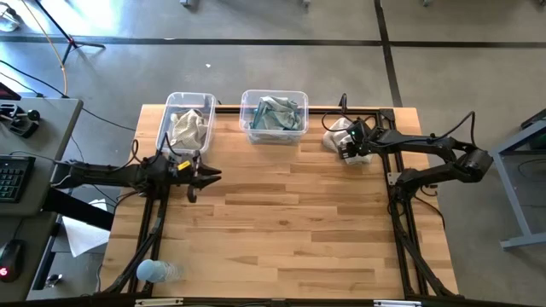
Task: Sort microfiber towel by color & place in baskets
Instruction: Put the brown microfiber cloth into the left transparent bin
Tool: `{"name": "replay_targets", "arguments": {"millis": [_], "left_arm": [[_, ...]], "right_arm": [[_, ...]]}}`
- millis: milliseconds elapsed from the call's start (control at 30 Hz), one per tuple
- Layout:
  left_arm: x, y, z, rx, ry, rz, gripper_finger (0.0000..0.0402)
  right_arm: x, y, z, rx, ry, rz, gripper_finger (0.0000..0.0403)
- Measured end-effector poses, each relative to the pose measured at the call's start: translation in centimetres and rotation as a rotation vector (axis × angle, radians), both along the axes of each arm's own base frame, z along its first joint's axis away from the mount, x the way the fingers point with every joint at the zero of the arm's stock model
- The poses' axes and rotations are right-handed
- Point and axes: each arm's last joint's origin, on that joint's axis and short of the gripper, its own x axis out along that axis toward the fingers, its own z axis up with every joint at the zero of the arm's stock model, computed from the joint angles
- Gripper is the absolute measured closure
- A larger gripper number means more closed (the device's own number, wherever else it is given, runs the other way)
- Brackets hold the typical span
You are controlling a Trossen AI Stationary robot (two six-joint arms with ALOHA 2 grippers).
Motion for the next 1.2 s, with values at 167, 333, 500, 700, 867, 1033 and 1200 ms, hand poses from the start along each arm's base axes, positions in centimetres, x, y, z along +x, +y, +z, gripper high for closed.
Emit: {"name": "replay_targets", "arguments": {"millis": [167, 333, 500, 700, 867, 1033, 1200], "left_arm": [[-0.4, 0.0, -0.3, 0.003, 0.025, -0.002, 0.0316], [-0.8, 0.0, -0.5, -0.014, 0.047, 0.000, 0.0316], [-1.1, 0.0, -0.5, -0.015, 0.040, -0.001, 0.0316], [-1.2, 0.0, -0.3, 0.011, 0.017, -0.003, 0.0316], [-1.2, 0.0, -0.3, 0.011, 0.024, -0.003, 0.0316], [-1.2, 0.0, -0.3, 0.011, 0.024, -0.004, 0.0316], [-1.2, 0.0, -0.3, 0.011, 0.023, -0.004, 0.0316]], "right_arm": [[0.4, 0.3, 0.0, 0.018, -0.028, 0.028, 0.0260], [0.8, 0.7, 0.0, 0.023, -0.035, 0.060, 0.0298], [1.1, 1.1, 0.0, 0.022, -0.036, 0.080, 0.0343], [1.5, 1.6, 0.0, 0.013, -0.031, 0.106, 0.0378], [2.2, 2.6, 0.0, 0.013, -0.025, 0.187, 0.0398], [3.0, 4.1, 0.2, 0.049, -0.057, 0.268, 0.0400], [3.5, 6.2, 0.7, 0.139, -0.128, 0.374, 0.0402]]}}
